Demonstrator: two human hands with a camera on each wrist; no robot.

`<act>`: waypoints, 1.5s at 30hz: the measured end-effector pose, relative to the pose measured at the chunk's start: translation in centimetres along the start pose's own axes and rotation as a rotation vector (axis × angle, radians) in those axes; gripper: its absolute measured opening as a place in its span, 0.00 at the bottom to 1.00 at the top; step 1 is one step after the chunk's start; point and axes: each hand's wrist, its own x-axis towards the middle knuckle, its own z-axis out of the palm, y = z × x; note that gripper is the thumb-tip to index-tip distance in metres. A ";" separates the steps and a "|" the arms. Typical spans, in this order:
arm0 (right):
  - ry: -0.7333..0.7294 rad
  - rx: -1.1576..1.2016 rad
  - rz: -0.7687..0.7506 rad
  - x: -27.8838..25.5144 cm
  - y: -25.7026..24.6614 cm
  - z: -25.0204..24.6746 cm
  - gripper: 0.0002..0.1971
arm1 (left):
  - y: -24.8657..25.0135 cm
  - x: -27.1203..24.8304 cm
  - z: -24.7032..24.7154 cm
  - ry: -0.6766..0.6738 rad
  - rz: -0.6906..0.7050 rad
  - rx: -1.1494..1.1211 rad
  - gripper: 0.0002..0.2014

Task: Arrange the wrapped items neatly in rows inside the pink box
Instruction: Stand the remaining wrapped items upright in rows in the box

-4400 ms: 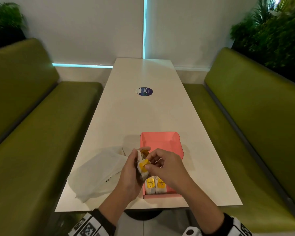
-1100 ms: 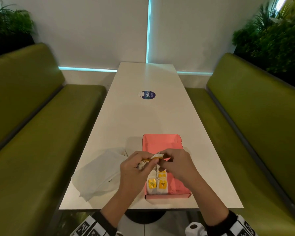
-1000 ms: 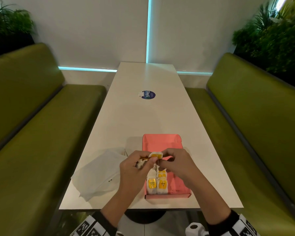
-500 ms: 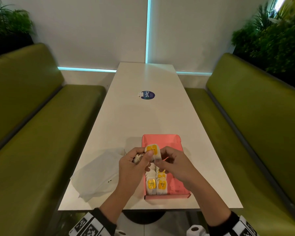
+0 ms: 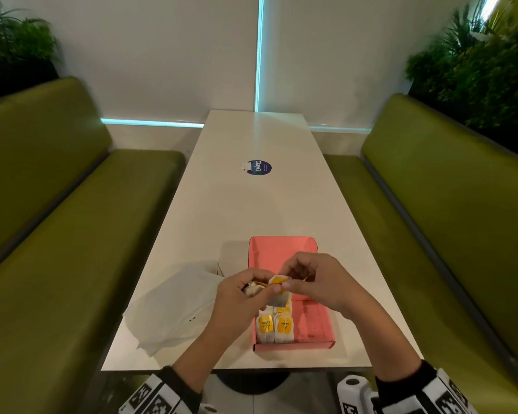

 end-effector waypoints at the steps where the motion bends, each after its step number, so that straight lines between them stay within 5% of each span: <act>1: 0.010 -0.037 -0.004 0.1 0.0 -0.1 0.09 | 0.0 0.0 0.0 -0.007 -0.006 0.006 0.07; 6: 0.308 -0.343 -0.033 0.5 0.7 0.0 0.05 | -0.9 0.3 -0.4 0.092 -0.022 0.127 0.09; 10: -0.107 -0.417 0.063 -0.1 0.5 -0.3 0.04 | -1.2 0.5 -0.8 0.102 -0.033 0.154 0.08; 13: 0.061 -0.530 0.067 0.0 0.8 -0.4 0.08 | -1.3 0.4 -0.7 0.019 -0.063 0.128 0.11; 18: -0.033 -0.388 0.052 0.0 0.3 -0.2 0.08 | -2.1 0.4 -0.4 -0.165 -0.099 0.155 0.25; 23: -0.002 -0.300 0.058 0.1 0.2 -0.2 0.09 | -2.3 0.6 0.2 -0.157 -0.121 0.219 0.07; 29: 0.022 -0.166 0.132 0.0 1.0 -0.3 0.12 | -2.4 0.4 0.4 -0.150 -0.121 0.215 0.07; 37: 0.116 0.001 0.294 -0.8 3.5 0.9 0.09 | -2.3 0.6 0.7 0.053 -0.170 0.063 0.01; 45: 0.337 -0.091 0.020 -0.8 3.8 3.6 0.07 | -1.9 1.1 1.2 0.150 -0.240 -0.074 0.04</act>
